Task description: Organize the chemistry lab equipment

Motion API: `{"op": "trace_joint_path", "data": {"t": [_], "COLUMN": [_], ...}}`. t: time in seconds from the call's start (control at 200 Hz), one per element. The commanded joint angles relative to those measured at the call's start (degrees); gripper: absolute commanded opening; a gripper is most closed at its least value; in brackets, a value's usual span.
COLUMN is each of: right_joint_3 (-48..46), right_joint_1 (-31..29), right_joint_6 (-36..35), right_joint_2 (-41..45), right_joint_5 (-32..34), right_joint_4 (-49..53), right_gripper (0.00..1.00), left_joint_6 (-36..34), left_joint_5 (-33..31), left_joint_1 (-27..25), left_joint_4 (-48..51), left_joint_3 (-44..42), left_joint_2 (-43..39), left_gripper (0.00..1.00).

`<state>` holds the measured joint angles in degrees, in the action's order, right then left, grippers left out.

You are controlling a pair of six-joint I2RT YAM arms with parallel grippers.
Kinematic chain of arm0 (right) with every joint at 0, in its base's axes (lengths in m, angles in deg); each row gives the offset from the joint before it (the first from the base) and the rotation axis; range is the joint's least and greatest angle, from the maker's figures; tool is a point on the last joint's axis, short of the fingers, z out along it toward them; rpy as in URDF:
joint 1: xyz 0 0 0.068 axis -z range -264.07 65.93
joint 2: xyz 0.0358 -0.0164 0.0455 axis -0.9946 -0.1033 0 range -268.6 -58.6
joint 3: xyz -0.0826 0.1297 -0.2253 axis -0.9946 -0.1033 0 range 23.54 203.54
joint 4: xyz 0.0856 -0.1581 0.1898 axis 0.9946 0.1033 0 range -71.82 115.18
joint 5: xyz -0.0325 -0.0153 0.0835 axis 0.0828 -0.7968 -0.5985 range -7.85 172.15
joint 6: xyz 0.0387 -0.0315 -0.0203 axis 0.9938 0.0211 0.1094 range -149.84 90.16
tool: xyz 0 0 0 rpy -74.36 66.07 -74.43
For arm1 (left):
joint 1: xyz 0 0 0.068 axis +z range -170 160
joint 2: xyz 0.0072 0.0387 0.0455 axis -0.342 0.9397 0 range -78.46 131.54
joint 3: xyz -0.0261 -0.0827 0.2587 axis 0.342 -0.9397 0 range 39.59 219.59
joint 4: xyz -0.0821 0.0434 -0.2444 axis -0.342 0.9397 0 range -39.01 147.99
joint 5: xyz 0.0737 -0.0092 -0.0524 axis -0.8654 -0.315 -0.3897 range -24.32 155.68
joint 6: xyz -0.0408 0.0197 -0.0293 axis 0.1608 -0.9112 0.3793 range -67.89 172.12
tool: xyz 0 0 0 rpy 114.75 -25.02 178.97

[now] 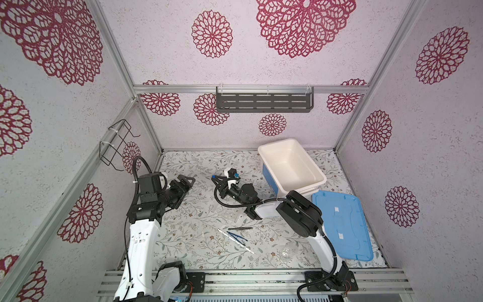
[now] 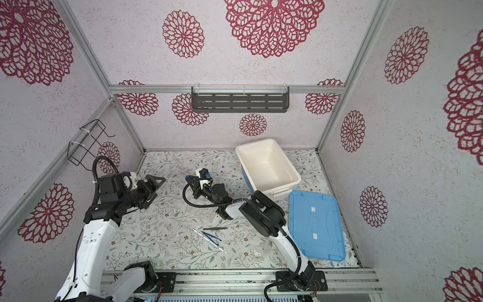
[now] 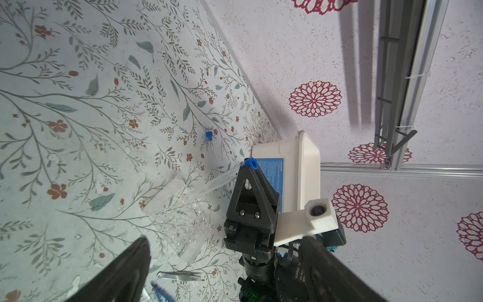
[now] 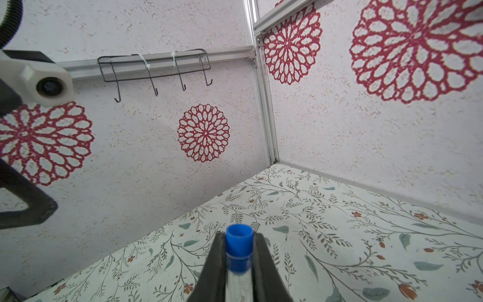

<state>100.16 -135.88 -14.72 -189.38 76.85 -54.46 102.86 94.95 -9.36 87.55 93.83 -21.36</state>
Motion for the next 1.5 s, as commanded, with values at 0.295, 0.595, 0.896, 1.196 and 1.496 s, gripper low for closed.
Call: {"op": "trace_joint_path", "data": {"t": [0.295, 0.595, 0.896, 1.196, 1.496], "right_joint_3": [-0.4, -3.8, -4.2, 0.3, 2.2], "right_joint_1": [-0.4, -0.4, -0.3, -0.2, 0.0], "right_joint_6": [-0.4, -2.7, -3.6, -4.2, -4.8], "right_joint_2": [-0.2, 0.0, 0.0, -2.6, -4.9], "right_joint_5": [0.3, -0.3, 0.3, 0.0, -1.2], "right_joint_4": [-8.1, -10.9, -12.4, -12.1, -11.0], "right_gripper": [0.07, 0.07, 0.07, 0.07, 0.05], "left_joint_6": [-1.3, -1.7, -1.7, -1.4, -1.6], "left_joint_5": [-1.2, -1.3, -1.9, -1.8, -1.9], "left_joint_1": [1.1, 1.1, 1.1, 1.1, 1.1], "left_joint_4": [3.3, 4.2, 4.4, 3.5, 3.4], "left_joint_3": [-0.9, -1.0, -1.0, -1.2, -1.3], "left_joint_2": [-1.5, -2.5, -3.1, -2.9, -2.8], "left_gripper": [0.93, 0.93, 0.93, 0.93, 0.93]}}
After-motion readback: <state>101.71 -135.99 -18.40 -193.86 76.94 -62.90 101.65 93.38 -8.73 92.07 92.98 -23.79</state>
